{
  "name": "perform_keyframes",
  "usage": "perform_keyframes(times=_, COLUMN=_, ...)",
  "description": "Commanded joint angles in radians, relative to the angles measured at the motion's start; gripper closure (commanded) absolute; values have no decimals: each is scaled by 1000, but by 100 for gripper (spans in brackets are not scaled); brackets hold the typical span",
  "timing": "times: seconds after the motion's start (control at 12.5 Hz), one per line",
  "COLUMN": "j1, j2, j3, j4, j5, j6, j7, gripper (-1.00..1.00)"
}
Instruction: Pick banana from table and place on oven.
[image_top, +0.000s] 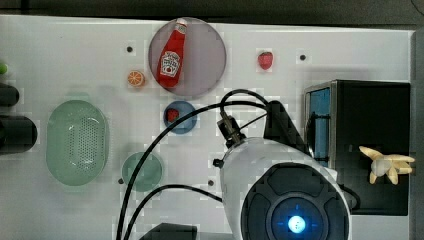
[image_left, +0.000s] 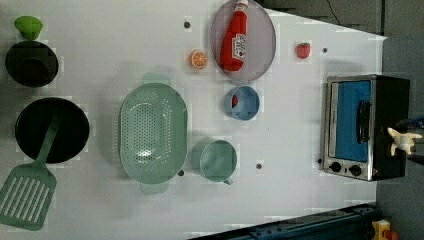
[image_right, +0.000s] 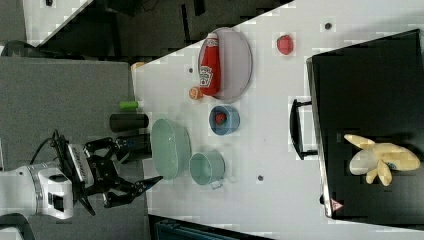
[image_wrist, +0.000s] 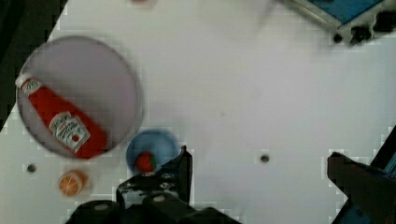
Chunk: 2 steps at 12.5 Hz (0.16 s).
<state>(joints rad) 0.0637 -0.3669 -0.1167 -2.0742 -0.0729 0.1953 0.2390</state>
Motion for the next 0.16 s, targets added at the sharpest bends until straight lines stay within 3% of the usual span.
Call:
perform_keyframes(times=0.08, j1=-8, j2=-13, j3=15, j4=7, j5=-5, j6=-16, j7=-3, gripper=-100)
perform_keyframes(times=0.16, j1=-8, j2=-13, j3=15, j4=7, j5=-5, j6=-16, j7=-3, gripper=-100)
